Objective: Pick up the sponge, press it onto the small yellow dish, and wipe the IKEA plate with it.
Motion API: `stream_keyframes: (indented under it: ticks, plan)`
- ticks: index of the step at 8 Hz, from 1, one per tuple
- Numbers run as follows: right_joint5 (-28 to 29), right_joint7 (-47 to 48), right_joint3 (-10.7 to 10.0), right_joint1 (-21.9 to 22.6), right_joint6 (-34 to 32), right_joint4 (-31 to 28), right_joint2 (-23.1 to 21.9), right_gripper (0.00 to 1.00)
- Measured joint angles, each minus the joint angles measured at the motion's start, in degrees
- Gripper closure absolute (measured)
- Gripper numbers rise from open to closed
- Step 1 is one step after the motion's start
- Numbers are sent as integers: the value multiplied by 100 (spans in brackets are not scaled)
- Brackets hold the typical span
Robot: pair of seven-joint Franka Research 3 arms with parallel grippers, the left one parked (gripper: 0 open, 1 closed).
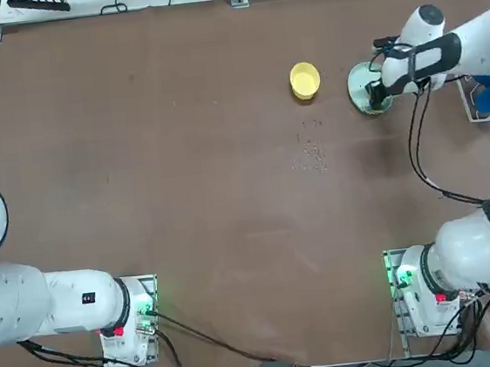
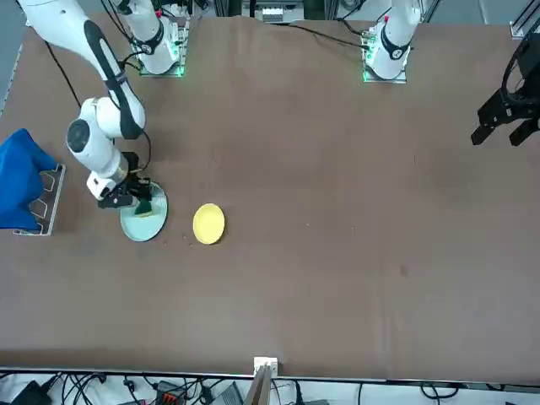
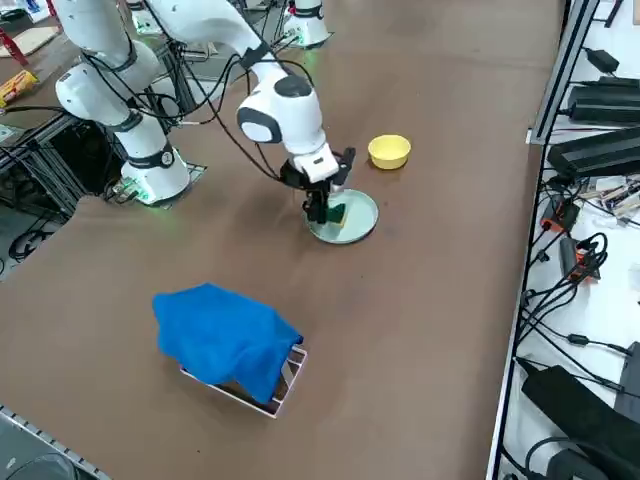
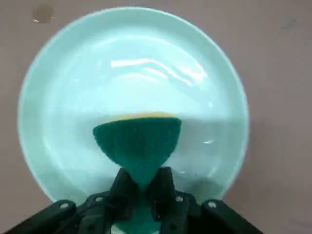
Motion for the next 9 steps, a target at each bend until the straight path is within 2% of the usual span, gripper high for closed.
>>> stream_keyframes:
  ticks: [3, 6, 9]
  plan:
    - [2, -529, 28, -256, 6, 110, 77, 80]
    - [2, -735, 38, -307, -138, 550, 341, 80]
    - [2, -702, 307, -315, -451, 1120, 661, 80]
